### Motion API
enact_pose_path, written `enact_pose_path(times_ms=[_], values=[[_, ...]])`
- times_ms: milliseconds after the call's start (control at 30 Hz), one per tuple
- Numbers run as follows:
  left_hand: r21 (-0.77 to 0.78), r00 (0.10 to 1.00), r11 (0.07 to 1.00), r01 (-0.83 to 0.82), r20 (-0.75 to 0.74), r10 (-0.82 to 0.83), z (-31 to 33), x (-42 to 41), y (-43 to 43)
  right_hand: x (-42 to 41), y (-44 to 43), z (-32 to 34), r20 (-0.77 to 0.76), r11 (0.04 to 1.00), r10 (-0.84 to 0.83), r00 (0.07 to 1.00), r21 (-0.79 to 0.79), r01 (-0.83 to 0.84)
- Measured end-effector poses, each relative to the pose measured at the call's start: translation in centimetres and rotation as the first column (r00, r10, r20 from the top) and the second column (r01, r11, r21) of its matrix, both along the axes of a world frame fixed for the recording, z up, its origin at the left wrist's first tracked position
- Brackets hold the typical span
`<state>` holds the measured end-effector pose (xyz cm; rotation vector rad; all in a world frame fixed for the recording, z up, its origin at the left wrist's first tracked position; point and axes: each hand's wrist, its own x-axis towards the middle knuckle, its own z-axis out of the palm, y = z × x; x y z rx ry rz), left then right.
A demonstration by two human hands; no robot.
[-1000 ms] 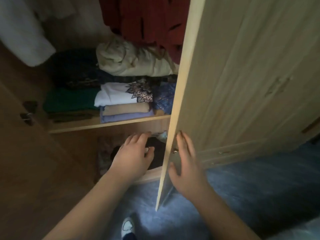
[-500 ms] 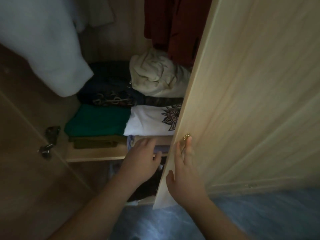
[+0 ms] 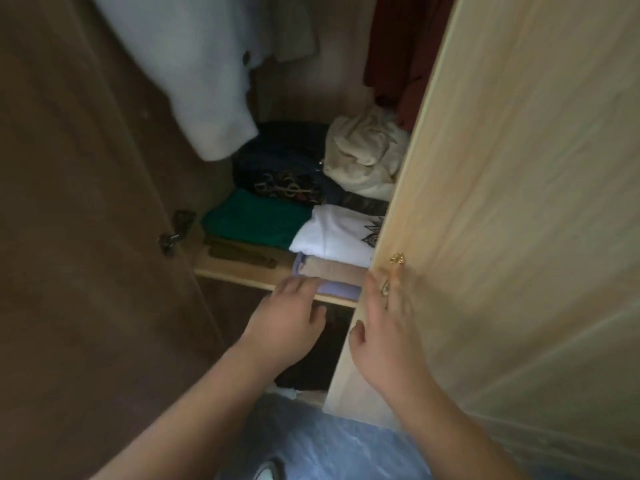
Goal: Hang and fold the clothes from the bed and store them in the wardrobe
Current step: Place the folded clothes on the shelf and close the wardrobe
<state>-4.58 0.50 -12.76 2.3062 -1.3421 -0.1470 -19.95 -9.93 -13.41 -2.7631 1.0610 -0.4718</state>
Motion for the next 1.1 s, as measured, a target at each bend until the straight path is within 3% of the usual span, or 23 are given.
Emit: enact_pose_path(times_ms=[100, 300, 433, 600, 800, 900, 967, 1100], values=[[0.042, 0.993, 0.992, -0.115, 0.01, 0.115, -0.7, -2.5, 4.9, -1.6, 1.8, -0.5, -0.038, 0.983, 0.179, 0.983, -0.032, -0.18], [0.118, 0.94, 0.932, -0.342, 0.059, 0.337, -1.2, -5.5, 16.5, -0.7, 8.7, -1.6, -0.13, 0.901, 0.43, 0.893, 0.129, -0.415], [0.143, 0.89, 0.879, -0.455, 0.054, 0.452, -0.3, -5.5, 24.5, 1.8, 15.0, -0.9, -0.091, 0.801, 0.583, 0.807, 0.227, -0.553], [0.08, 0.837, 0.833, -0.547, 0.02, 0.547, 0.5, -4.4, 33.7, 5.0, 23.0, 0.7, -0.065, 0.762, 0.639, 0.767, 0.19, -0.619], [-0.003, 0.765, 0.765, -0.645, 0.007, 0.645, 1.4, -0.6, 42.0, 8.5, 31.5, 2.7, -0.002, 0.775, 0.619, 0.785, 0.163, -0.61], [-0.1, 0.806, 0.8, -0.592, -0.07, 0.588, 2.3, 2.3, 42.3, 8.7, 33.9, 3.5, 0.028, 0.788, 0.6, 0.799, 0.146, -0.597], [-0.203, 0.84, 0.823, -0.531, -0.249, 0.481, 3.6, 3.2, 41.4, 8.0, 34.4, 4.0, 0.054, 0.797, 0.585, 0.809, 0.148, -0.586], [-0.371, 0.827, 0.769, -0.521, -0.441, 0.347, 4.7, 2.4, 38.5, 5.6, 33.0, 4.9, 0.108, 0.827, 0.534, 0.839, 0.141, -0.544]])
